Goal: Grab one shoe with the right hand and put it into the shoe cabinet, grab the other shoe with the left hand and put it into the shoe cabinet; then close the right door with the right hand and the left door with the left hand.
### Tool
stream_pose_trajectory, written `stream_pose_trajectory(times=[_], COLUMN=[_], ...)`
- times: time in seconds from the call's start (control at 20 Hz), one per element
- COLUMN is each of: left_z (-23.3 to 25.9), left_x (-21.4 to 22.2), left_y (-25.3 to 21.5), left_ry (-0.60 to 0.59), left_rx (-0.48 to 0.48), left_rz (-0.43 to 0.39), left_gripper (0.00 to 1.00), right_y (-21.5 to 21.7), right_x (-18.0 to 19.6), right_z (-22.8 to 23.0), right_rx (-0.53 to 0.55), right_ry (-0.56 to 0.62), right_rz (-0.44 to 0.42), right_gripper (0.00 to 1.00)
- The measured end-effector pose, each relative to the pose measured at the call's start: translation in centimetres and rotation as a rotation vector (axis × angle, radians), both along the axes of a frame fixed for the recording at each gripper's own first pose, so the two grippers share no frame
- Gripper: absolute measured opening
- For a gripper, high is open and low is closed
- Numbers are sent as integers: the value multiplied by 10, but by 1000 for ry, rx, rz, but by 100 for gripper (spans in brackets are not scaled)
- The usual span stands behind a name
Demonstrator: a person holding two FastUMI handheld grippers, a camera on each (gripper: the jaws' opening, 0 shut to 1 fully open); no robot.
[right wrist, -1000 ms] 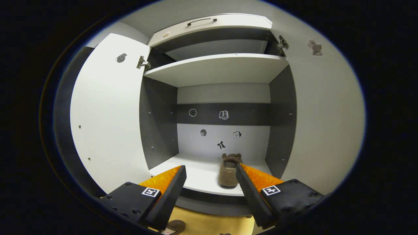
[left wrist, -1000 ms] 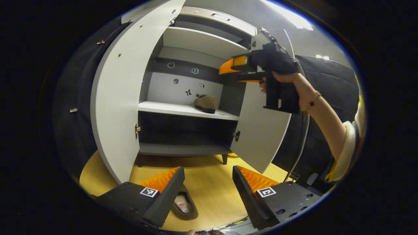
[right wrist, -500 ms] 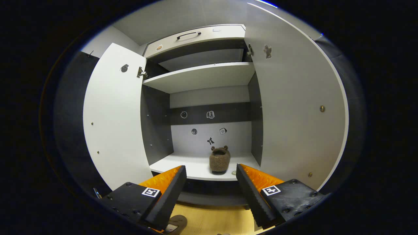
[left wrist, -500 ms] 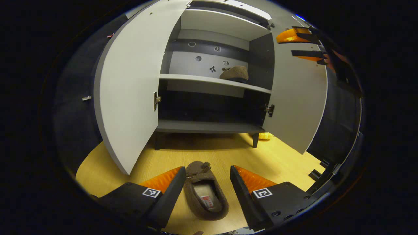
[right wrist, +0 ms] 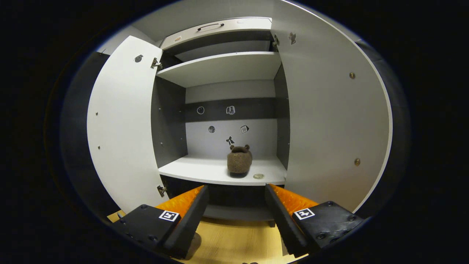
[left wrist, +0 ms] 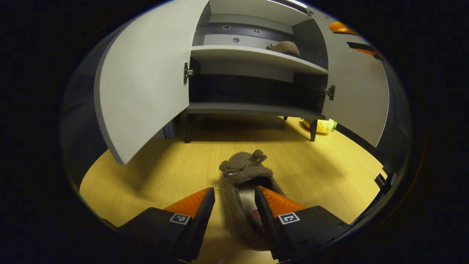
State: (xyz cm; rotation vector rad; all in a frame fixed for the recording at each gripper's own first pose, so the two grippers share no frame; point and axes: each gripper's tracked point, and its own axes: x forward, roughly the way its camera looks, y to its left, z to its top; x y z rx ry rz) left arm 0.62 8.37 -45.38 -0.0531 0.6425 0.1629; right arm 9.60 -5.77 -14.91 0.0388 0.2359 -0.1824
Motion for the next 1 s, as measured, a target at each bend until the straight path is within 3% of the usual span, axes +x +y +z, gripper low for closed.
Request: stream_pose_trajectory(times=[0.35, 0.55, 0.7, 0.85, 1.0], left_z=[-19, -23, -21, -16, 30], left_x=[19, 30, 33, 33, 42], left_y=[12, 13, 16, 14, 8], left_ry=[26, 27, 24, 41, -30], left_rx=[-12, 0, 5, -9, -8], left_rz=[33, 25, 21, -2, -17], left_gripper=[52, 30, 8, 5, 5], right_y=[5, 3, 1, -2, 0], right_x=[13, 20, 25, 30, 33], right_z=[-25, -38, -42, -46, -43], right_rx=[1, -3, 1, -3, 12], right_ry=[50, 78, 83, 91, 85], right_rz=[44, 57, 63, 66, 75], right_gripper=[98, 98, 98, 98, 98])
